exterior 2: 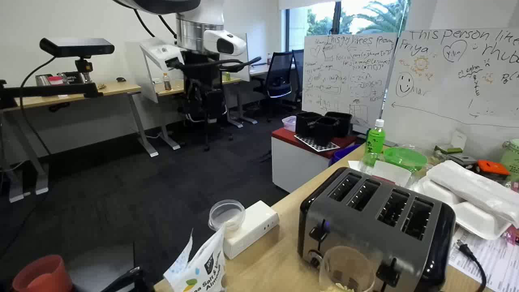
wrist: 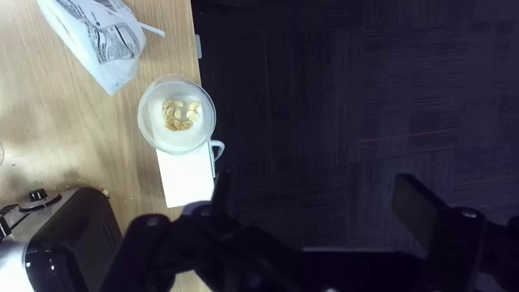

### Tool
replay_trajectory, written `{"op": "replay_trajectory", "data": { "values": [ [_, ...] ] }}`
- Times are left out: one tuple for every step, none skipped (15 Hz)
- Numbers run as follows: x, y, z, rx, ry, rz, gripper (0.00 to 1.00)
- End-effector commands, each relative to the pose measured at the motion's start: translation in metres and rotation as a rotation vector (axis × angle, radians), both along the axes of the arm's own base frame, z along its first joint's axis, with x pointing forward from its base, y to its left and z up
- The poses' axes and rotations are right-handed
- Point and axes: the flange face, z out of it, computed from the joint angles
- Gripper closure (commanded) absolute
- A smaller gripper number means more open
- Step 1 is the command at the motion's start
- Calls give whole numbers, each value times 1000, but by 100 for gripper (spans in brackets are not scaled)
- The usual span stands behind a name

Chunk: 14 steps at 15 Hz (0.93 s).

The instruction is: Move the packet to the left

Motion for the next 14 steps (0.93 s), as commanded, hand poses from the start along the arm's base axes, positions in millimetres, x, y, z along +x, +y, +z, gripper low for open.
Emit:
{"op": "replay_trajectory", "data": {
  "values": [
    [0,0,0,0,1,0,0],
    [2,-2,-1,1,2,-14,0],
    [5,-4,-2,-1,6,-23,0],
    [10,-10,-4,1,0,-59,0],
    [16,-17,-5,10,-14,-104,0],
    [25,-27,-5,22,-33,-165,0],
    [33,-37,-6,34,-55,-220,0],
    [42,-49,-7,38,-84,-284,0],
    [52,-60,-8,47,-110,-341,0],
    [61,-72,-11,51,-131,-401,0],
    [69,-83,-12,59,-148,-461,0],
    [76,-93,-14,72,-154,-517,0],
    [82,-102,-15,74,-169,-572,0],
    [87,-111,-16,71,-182,-628,0]
  ]
}}
